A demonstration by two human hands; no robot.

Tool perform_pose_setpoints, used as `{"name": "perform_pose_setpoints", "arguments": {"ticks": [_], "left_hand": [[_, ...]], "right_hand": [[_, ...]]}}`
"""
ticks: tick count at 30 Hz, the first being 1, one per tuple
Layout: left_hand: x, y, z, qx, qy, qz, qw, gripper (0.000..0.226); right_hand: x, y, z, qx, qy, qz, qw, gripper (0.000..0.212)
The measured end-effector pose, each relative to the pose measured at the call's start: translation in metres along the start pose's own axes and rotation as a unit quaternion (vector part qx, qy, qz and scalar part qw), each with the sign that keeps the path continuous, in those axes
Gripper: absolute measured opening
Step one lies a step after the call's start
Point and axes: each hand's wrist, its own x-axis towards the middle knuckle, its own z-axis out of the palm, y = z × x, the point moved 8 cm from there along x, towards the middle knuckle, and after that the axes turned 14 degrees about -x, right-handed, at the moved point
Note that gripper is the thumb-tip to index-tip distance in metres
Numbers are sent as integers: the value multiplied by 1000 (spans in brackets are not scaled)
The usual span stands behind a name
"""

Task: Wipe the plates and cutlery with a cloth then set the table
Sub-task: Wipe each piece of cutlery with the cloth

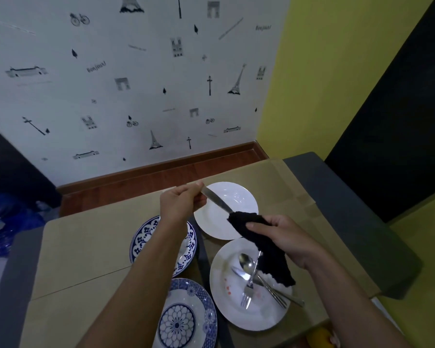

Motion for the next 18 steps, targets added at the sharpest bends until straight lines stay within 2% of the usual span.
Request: {"name": "perform_pose_setpoints", "arguments": {"ticks": [6,9,13,18], "left_hand": [[-6,-8,-12,-94,68,-19,993,8],[-7,-9,-13,-135,79,-25,987,6],[-12,-25,-1,-182,48,-78,979,7],[-22,-40,12,-147,-49,-116,981,13]], "right_hand": [[3,5,-23,66,68,26,995,29],[4,7,-30,135,119,25,983,25],[5,6,-39,251,226,28,941,20],[8,-4,-39,280,259,1,924,16]]}}
